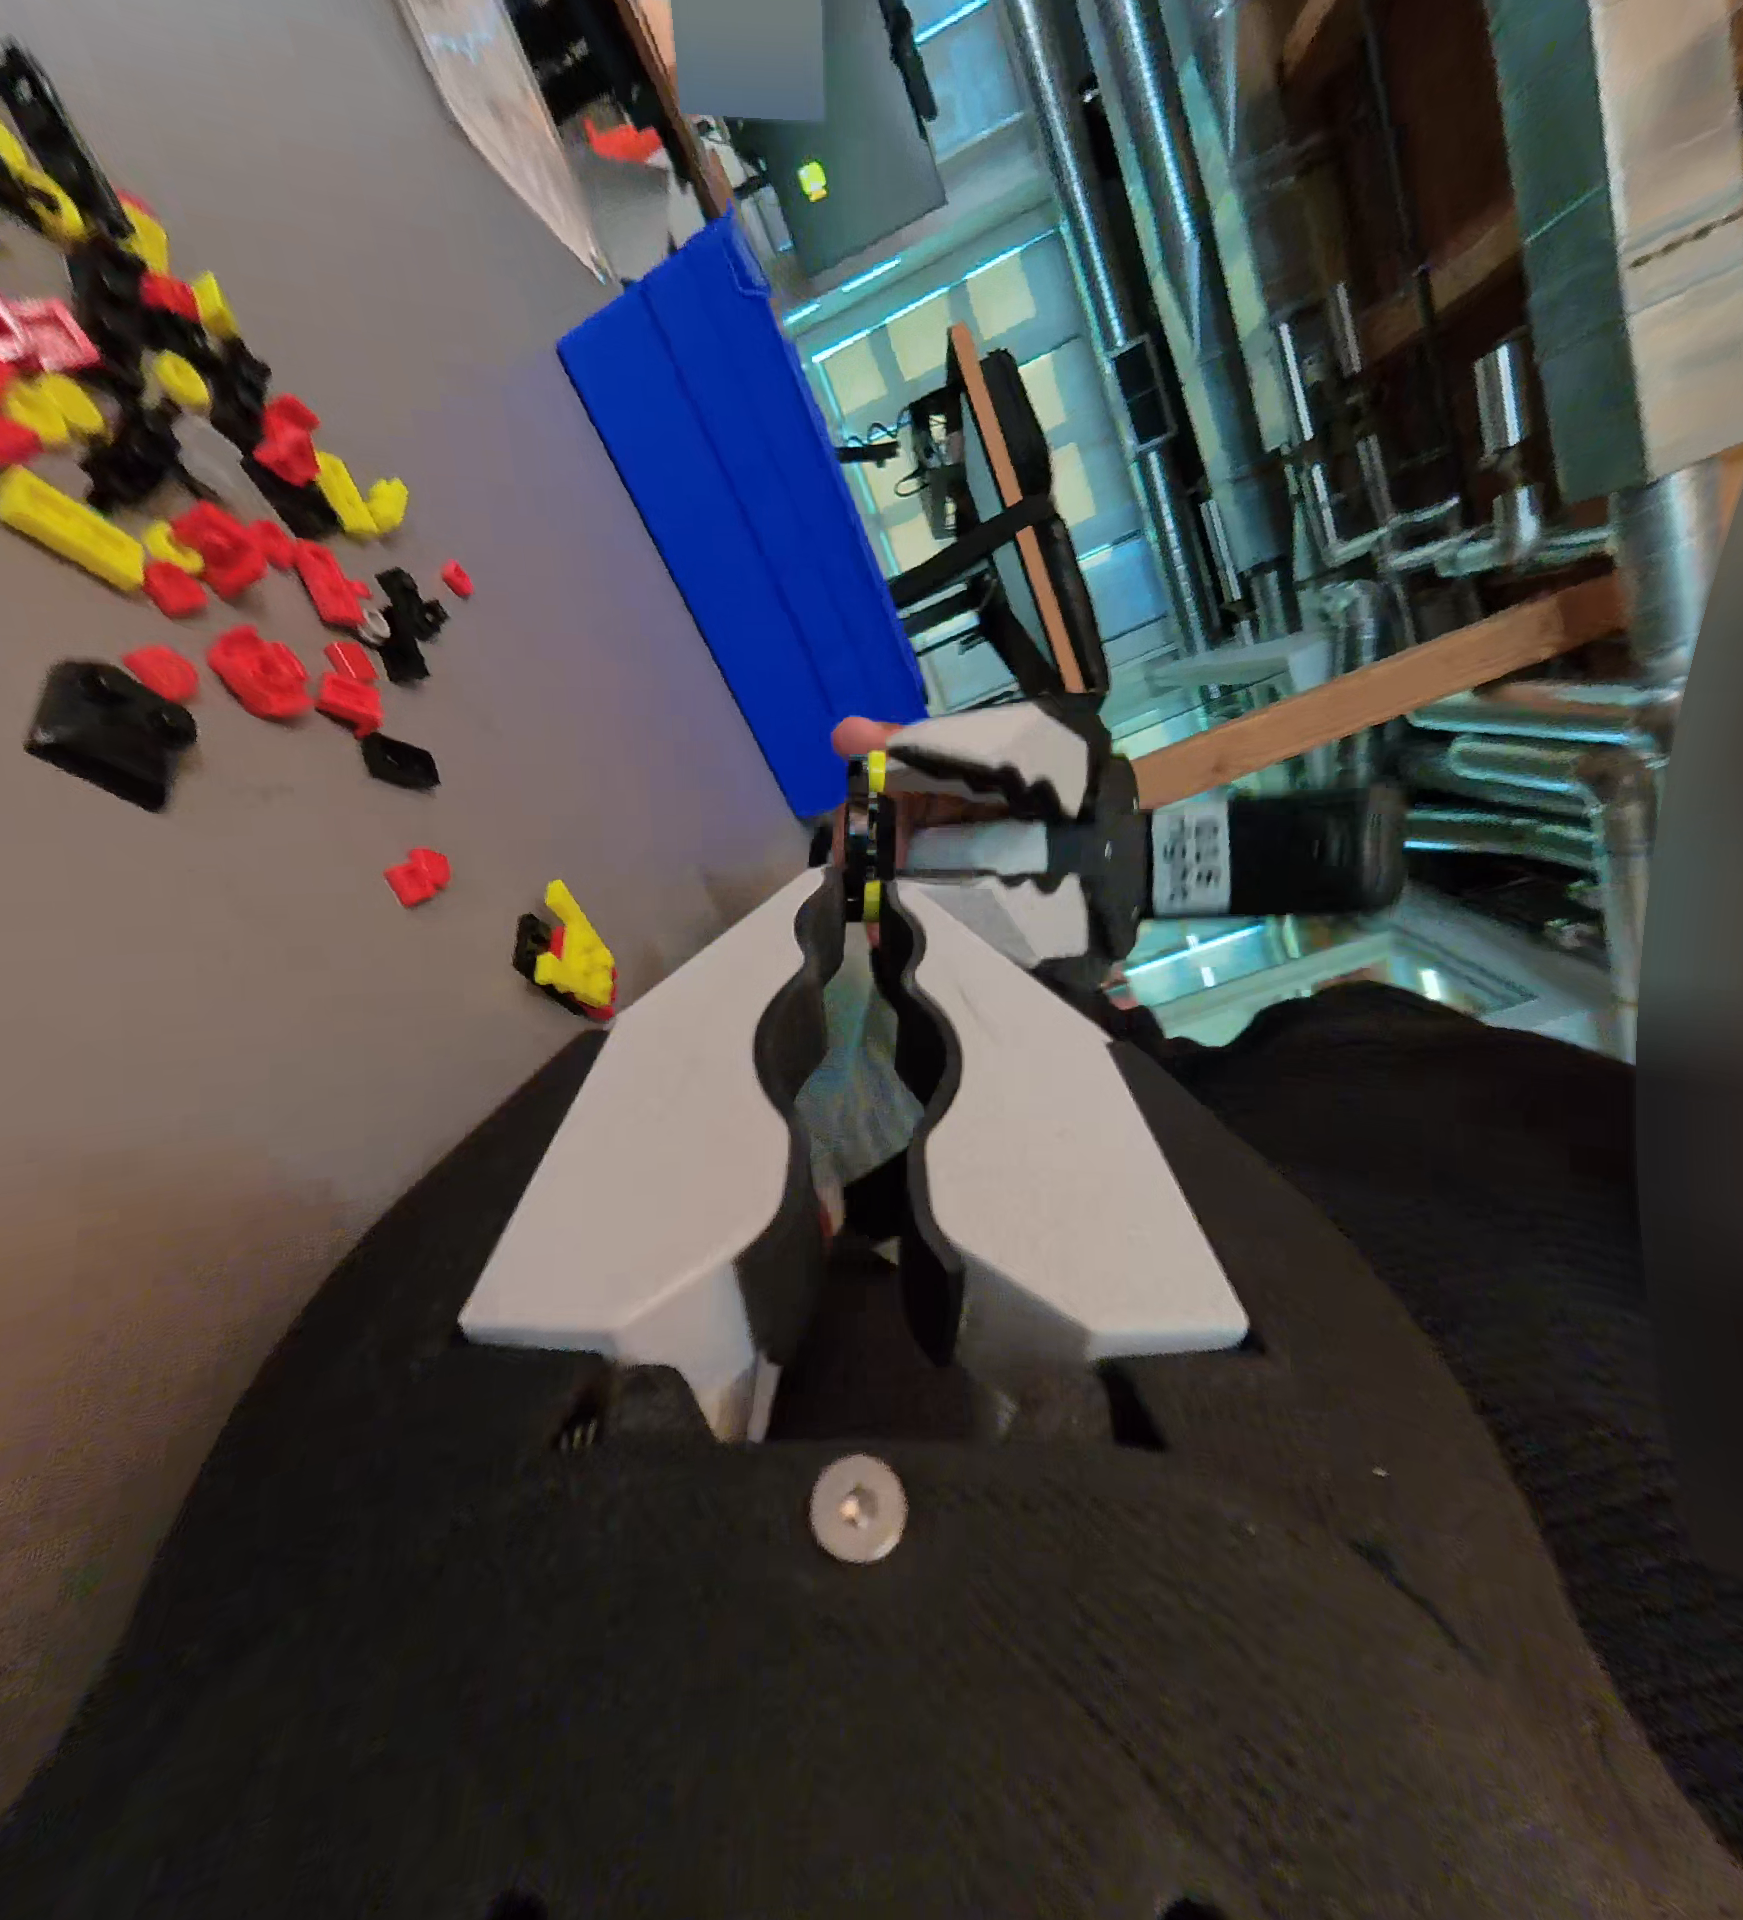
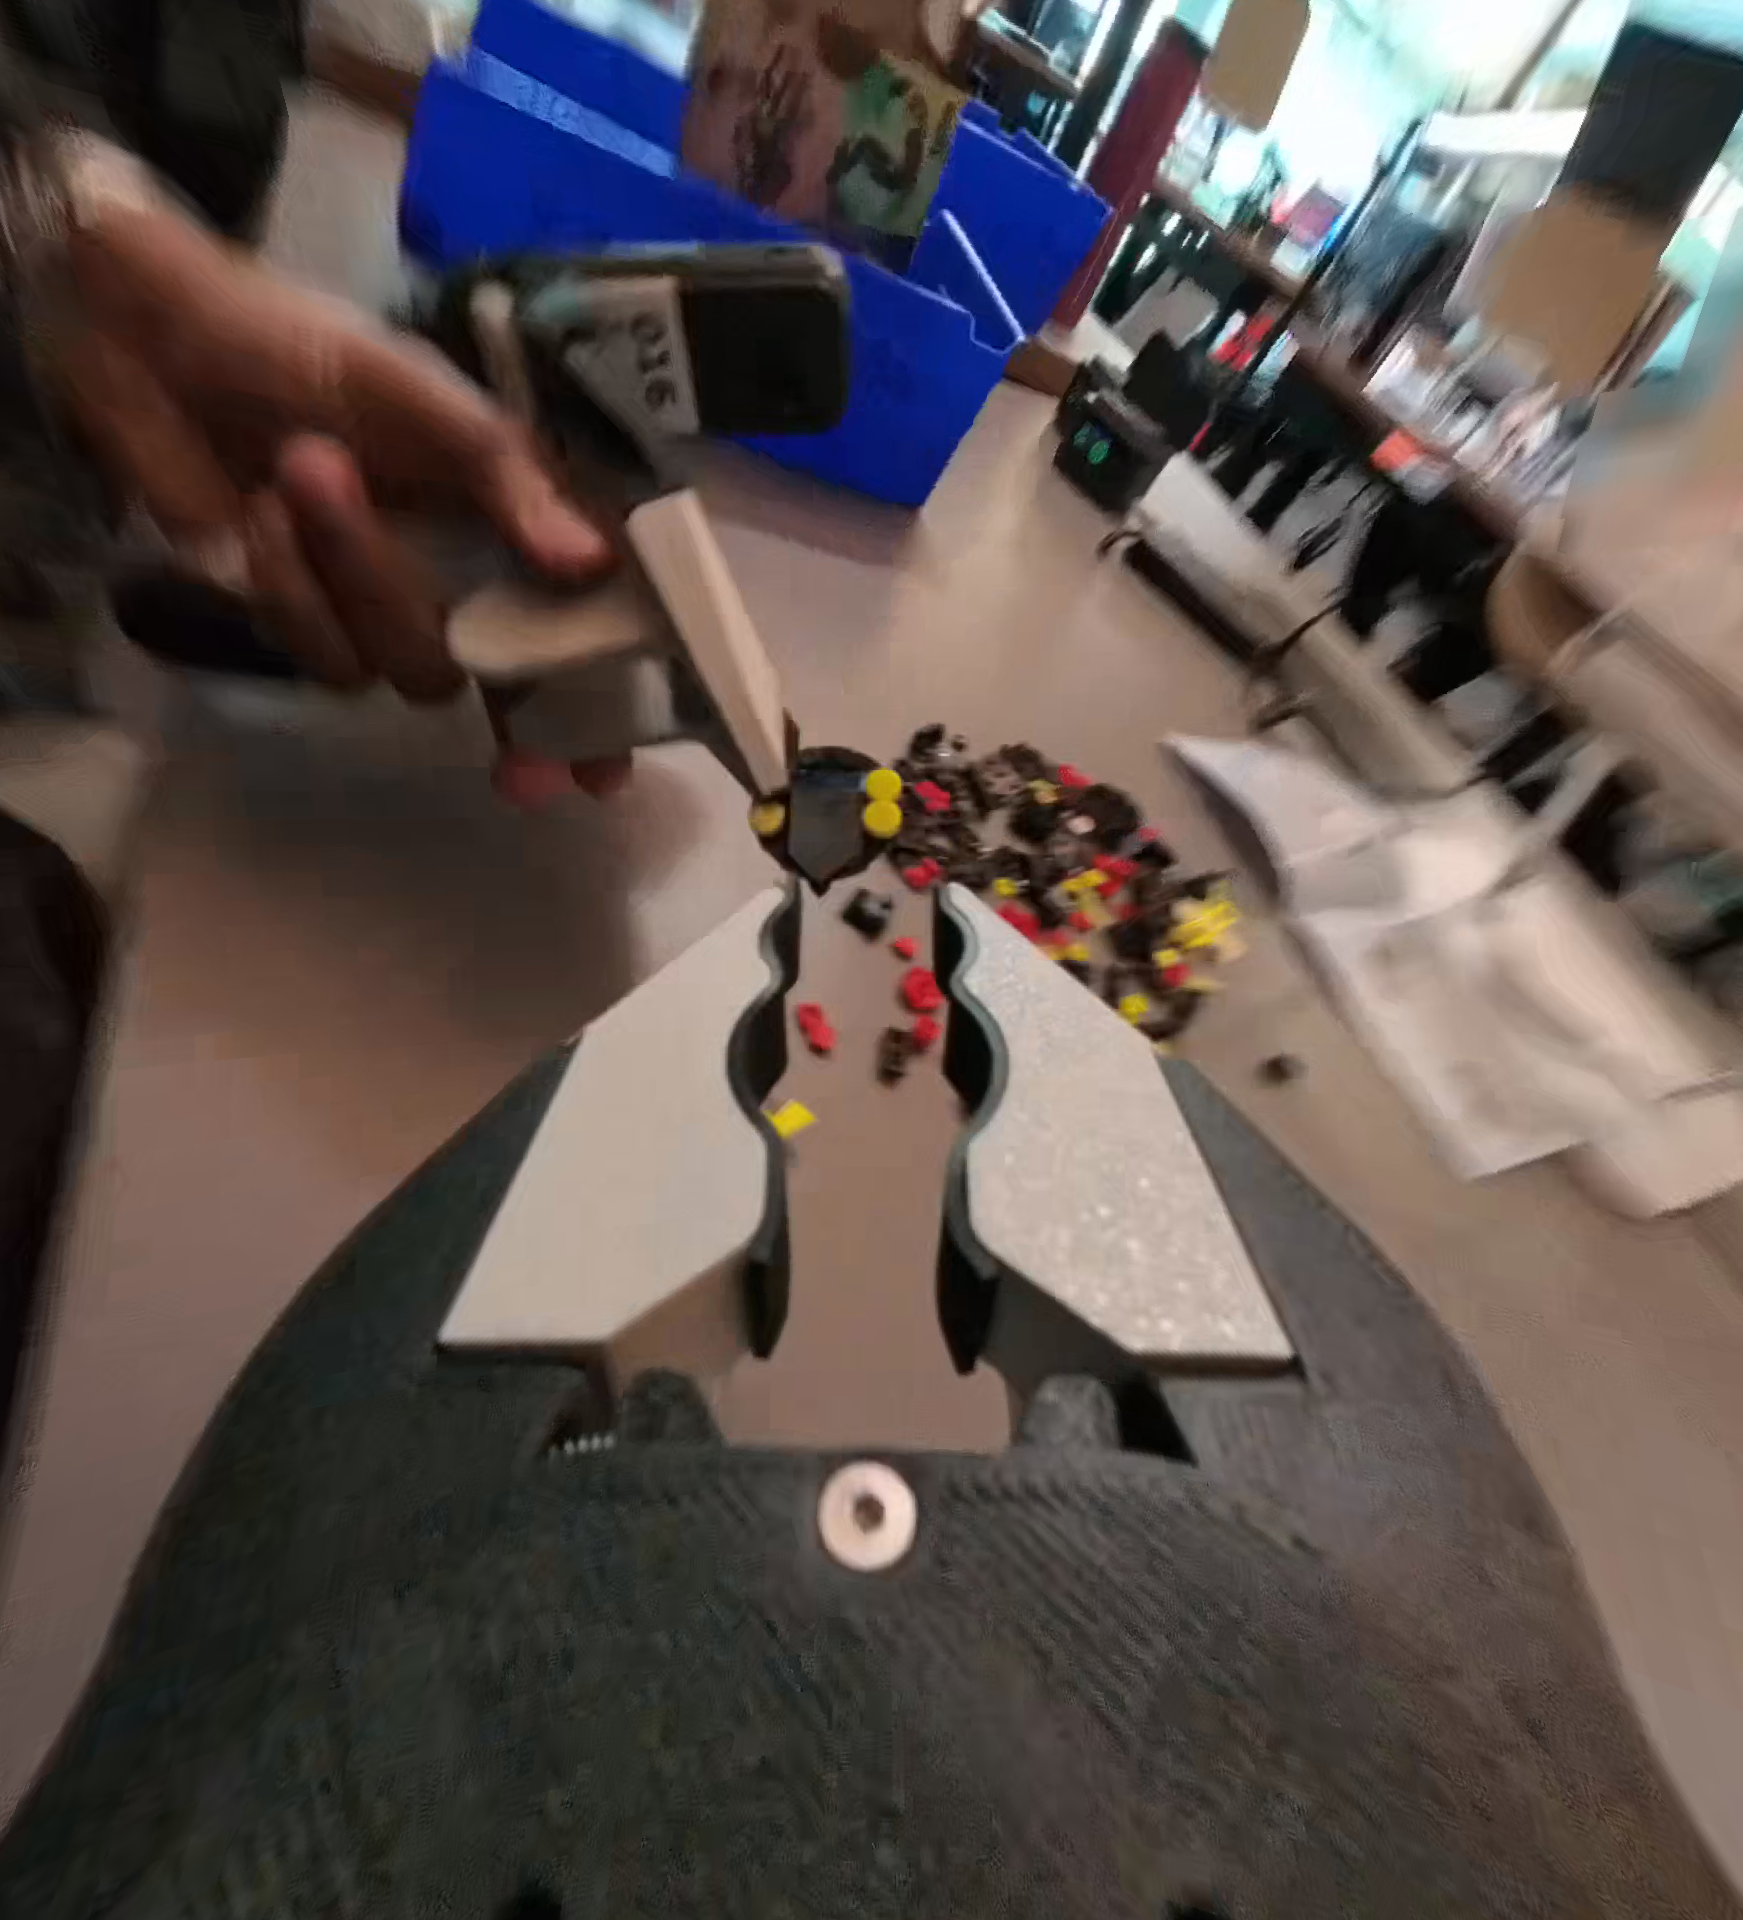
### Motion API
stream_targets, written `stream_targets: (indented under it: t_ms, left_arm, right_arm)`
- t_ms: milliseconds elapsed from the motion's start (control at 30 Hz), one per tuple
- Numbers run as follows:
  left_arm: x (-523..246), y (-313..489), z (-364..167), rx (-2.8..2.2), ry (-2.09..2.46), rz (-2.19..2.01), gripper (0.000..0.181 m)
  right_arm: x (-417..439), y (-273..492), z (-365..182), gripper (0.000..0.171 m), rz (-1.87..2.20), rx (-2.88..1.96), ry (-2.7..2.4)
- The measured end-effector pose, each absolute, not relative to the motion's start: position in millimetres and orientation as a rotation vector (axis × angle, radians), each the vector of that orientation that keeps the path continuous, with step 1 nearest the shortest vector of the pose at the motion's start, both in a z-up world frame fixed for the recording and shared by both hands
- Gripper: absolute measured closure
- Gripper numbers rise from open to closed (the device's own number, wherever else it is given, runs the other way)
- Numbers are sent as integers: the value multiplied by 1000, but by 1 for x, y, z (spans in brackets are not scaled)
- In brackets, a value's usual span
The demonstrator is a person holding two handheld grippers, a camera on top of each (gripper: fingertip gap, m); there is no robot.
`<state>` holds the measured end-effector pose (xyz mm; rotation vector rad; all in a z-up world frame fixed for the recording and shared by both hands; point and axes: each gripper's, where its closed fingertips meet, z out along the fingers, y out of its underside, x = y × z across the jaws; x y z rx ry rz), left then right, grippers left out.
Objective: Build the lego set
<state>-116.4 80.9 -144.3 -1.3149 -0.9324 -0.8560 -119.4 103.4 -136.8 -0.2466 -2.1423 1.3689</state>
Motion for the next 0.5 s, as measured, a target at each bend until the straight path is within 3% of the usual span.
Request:
stream_targets:
  t_ms: [167,500]
  left_arm:
    - [-114,82,-141,-1409,-845,-732,179]
    - [-96,86,-153,-1712,-586,-511,179]
  right_arm:
    - [-118,104,-138,142,1846,-747,-2337]
    - [-89,94,-157,156,2030,-881,-2649]
